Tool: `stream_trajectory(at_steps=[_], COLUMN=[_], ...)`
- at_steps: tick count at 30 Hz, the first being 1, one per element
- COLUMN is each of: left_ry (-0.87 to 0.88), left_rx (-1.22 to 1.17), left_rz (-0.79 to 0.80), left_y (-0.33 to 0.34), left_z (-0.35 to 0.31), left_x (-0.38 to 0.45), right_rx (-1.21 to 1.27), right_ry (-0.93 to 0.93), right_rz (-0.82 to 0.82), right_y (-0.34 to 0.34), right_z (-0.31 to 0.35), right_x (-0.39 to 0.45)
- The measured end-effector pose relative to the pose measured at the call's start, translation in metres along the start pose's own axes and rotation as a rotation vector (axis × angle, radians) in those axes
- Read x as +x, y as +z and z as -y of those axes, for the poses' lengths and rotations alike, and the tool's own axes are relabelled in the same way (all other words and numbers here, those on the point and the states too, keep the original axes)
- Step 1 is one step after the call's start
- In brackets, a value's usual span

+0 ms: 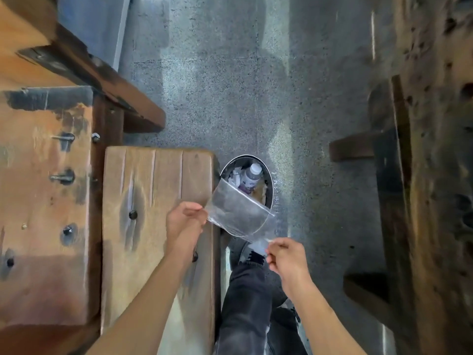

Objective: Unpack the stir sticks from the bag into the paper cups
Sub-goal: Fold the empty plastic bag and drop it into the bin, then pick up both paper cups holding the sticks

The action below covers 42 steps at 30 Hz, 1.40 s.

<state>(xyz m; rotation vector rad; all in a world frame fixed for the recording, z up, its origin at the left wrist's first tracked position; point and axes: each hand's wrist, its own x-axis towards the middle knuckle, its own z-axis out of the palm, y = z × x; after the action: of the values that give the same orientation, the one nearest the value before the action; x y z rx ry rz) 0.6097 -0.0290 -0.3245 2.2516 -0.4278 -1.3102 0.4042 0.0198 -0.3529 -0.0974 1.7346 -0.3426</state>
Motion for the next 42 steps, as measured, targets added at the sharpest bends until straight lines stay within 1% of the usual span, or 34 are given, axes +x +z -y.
stream_trajectory(at_steps=[4, 7, 10, 15, 21, 24, 26, 29, 32, 37, 40, 42], left_ry=[0.136, 0.192, 0.2, 0.222, 0.21, 0.218, 0.248, 0.336, 0.451, 0.746, 0.896, 0.997], left_rx=[0.05, 0.109, 0.147, 0.13, 0.118, 0.093, 0.086, 0.089, 0.151, 0.259, 0.335, 0.426], left_rz=[-0.033, -0.024, -0.015, -0.056, -0.032, -0.032, -0.024, -0.004, 0.028, 0.052, -0.003, -0.046], left_y=[0.018, 0.029, 0.038, 0.042, 0.039, 0.036, 0.032, 0.021, 0.011, -0.014, -0.029, -0.035], left_z=[-0.007, -0.009, -0.007, -0.005, -0.01, -0.018, -0.025, -0.041, -0.065, -0.118, -0.156, -0.18], left_x=[0.033, 0.05, 0.064, 0.069, 0.055, 0.044, 0.032, 0.009, -0.024, -0.107, -0.162, -0.198], right_rx=[-0.002, 0.012, 0.034, 0.021, -0.005, -0.007, -0.012, -0.062, -0.191, -0.282, -0.351, -0.402], right_ry=[0.028, 0.063, 0.076, 0.067, -0.001, -0.069, -0.139, -0.318, -0.502, -0.821, -1.041, -1.187], right_rz=[0.037, 0.063, 0.064, 0.068, 0.052, 0.046, 0.037, -0.018, -0.097, -0.214, -0.349, -0.457], right_y=[0.019, 0.029, 0.034, 0.031, 0.024, 0.022, 0.02, 0.014, 0.003, -0.033, -0.065, -0.089], right_z=[-0.008, -0.011, -0.012, -0.012, -0.003, 0.008, 0.019, 0.042, 0.069, 0.114, 0.141, 0.155], right_x=[0.027, 0.043, 0.058, 0.065, 0.052, 0.037, 0.024, -0.004, -0.046, -0.139, -0.203, -0.242])
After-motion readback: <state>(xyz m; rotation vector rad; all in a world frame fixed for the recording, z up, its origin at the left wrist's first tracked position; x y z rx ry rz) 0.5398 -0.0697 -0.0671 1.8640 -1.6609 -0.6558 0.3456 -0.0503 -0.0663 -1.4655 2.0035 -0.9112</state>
